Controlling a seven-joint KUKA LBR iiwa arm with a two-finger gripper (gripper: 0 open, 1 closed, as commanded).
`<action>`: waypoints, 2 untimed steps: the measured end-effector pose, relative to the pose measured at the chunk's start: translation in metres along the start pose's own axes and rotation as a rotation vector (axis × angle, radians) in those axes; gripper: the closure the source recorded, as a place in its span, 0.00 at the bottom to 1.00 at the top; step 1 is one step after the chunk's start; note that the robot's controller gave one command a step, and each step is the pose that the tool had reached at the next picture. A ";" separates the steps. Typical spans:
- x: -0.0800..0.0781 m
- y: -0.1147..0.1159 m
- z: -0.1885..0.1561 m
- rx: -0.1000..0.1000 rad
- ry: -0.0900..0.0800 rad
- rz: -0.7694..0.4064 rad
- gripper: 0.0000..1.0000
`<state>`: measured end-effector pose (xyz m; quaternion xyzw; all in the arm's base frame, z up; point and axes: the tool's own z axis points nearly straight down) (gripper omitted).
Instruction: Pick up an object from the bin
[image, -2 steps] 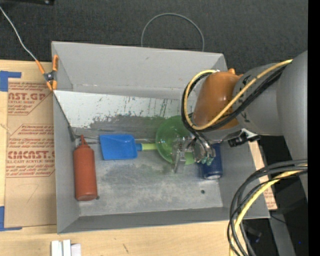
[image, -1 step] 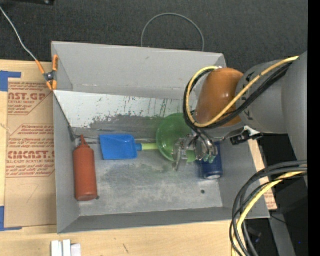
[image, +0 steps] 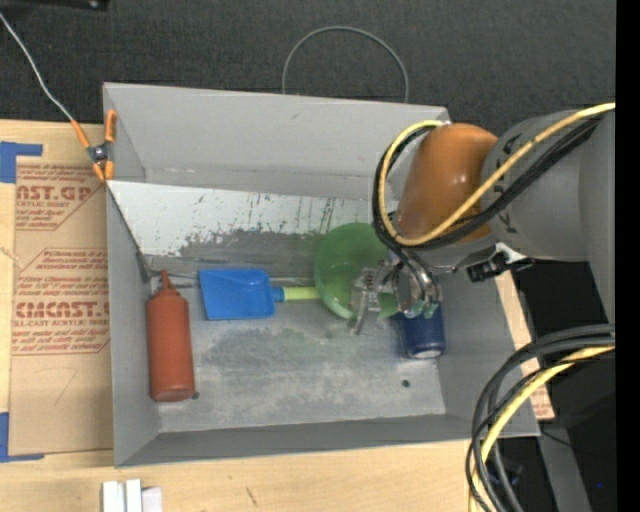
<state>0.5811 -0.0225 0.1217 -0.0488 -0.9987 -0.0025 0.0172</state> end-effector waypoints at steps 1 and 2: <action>-0.001 0.000 -0.014 0.000 -0.006 0.000 1.00; 0.001 0.000 -0.024 0.000 0.000 0.000 1.00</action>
Offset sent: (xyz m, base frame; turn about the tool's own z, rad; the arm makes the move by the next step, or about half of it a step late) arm -0.0001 0.0001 0.0754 0.0000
